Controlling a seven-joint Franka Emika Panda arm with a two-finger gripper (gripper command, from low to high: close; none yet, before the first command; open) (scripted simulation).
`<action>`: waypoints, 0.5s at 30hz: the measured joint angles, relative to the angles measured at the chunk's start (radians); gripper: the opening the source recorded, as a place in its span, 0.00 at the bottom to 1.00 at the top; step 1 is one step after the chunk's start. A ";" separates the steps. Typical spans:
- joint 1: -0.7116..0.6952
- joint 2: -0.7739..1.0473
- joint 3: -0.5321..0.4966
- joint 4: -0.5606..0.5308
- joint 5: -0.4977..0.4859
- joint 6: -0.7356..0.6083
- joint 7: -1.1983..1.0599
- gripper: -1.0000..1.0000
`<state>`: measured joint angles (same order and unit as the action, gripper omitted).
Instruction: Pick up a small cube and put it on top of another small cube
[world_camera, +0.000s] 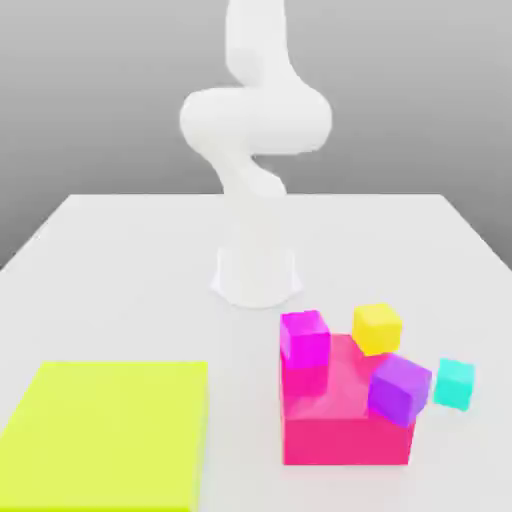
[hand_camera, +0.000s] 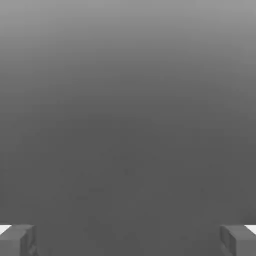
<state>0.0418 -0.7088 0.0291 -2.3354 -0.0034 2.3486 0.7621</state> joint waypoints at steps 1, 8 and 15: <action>0.018 0.039 0.013 -0.015 -0.002 0.021 -0.016 0.50; 0.133 0.295 0.103 -0.115 -0.016 0.158 -0.119 0.50; 0.240 0.548 0.200 -0.213 -0.046 0.293 -0.210 0.50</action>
<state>0.2818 -0.1605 0.2293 -2.5487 -0.0492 2.6412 0.5523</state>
